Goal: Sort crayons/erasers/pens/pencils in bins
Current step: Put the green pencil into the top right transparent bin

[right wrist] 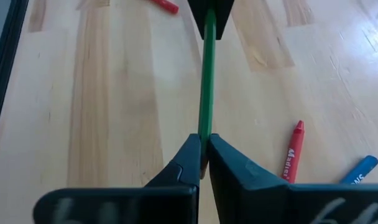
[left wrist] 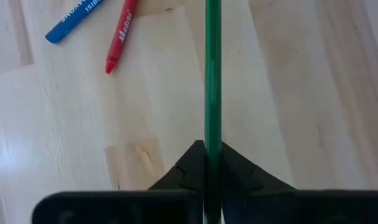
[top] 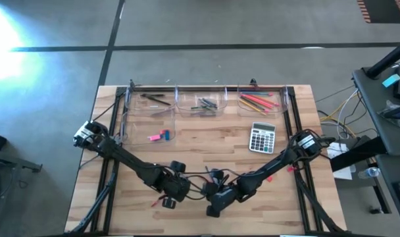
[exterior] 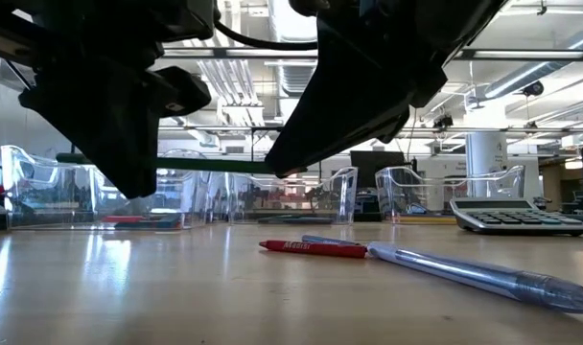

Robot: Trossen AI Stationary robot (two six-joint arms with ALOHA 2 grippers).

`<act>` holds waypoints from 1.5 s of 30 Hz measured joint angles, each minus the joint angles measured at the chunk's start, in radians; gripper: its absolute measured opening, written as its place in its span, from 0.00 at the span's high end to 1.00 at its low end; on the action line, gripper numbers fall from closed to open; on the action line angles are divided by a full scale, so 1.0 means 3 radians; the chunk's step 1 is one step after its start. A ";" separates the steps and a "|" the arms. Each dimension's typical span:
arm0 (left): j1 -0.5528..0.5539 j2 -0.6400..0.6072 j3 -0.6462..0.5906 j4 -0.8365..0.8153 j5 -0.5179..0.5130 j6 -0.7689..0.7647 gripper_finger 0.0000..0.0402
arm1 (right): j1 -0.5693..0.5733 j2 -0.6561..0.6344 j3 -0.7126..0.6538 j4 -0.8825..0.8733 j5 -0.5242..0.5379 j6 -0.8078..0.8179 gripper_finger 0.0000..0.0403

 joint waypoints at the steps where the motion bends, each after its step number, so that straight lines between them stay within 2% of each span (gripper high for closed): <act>1: 0.0000 -0.0003 0.0000 0.0000 0.0003 0.0002 0.98 | -0.0001 0.0000 0.0000 0.0000 -0.0011 -0.0013 0.96; 5: 0.0001 -0.0013 0.0000 0.0005 0.0008 0.0002 0.99 | -0.0004 -0.0020 0.0000 -0.0017 -0.0043 -0.0102 0.88; 12: 0.0023 -0.0032 0.0007 -0.0041 -0.0023 -0.0020 0.99 | -0.0001 -0.0144 0.0003 -0.0175 -0.0050 -0.0153 0.63; 17: 0.0037 -0.0129 0.0000 -0.0069 -0.0120 -0.0019 0.99 | 0.0021 -0.0428 0.0003 -0.0522 0.0036 -0.0053 0.52; 23: 0.0037 -0.0374 -0.0014 -0.0073 -0.0277 0.0006 0.99 | 0.0314 -0.0975 -0.0093 -0.0939 0.0876 -0.0069 0.51; 26: 0.0037 -0.0503 -0.0047 0.0042 -0.0330 0.0120 0.99 | 0.0521 -0.1252 -0.0258 -0.0918 0.1350 -0.0010 0.52; 30: 0.0056 -0.0704 -0.0341 0.1031 -0.0270 0.0416 0.99 | 0.0774 -0.1485 -0.0624 -0.0729 0.1983 0.0137 0.52; 34: 0.0132 -0.0868 -0.0802 0.2147 -0.0135 0.0588 0.99 | 0.0898 -0.1621 -0.1106 -0.0219 0.2274 0.0204 0.53; 36: 0.0176 -0.0929 -0.1025 0.2756 -0.0129 0.0614 0.99 | 0.0900 -0.1657 -0.1372 0.0301 0.2258 0.0111 0.53; 38: 0.0223 -0.0958 -0.1225 0.3341 -0.0127 0.0622 0.99 | 0.0822 -0.1659 -0.1636 0.1017 0.2050 -0.0152 0.53; 40: 0.0273 -0.0959 -0.1379 0.3808 -0.0120 0.0627 0.99 | 0.0692 -0.1622 -0.1888 0.1850 0.1611 -0.0554 0.53; 42: 0.0312 -0.0959 -0.1496 0.4134 -0.0120 0.0666 0.99 | 0.0549 -0.1579 -0.2108 0.2597 0.0993 -0.0920 0.53; 43: 0.0327 -0.0959 -0.1532 0.4249 -0.0120 0.0680 0.99 | 0.0478 -0.1557 -0.2195 0.2911 0.0698 -0.1065 0.53; 45: 0.0352 -0.0959 -0.1552 0.4335 -0.0119 0.0683 0.99 | 0.0366 -0.1512 -0.2327 0.3443 0.0356 -0.1260 0.53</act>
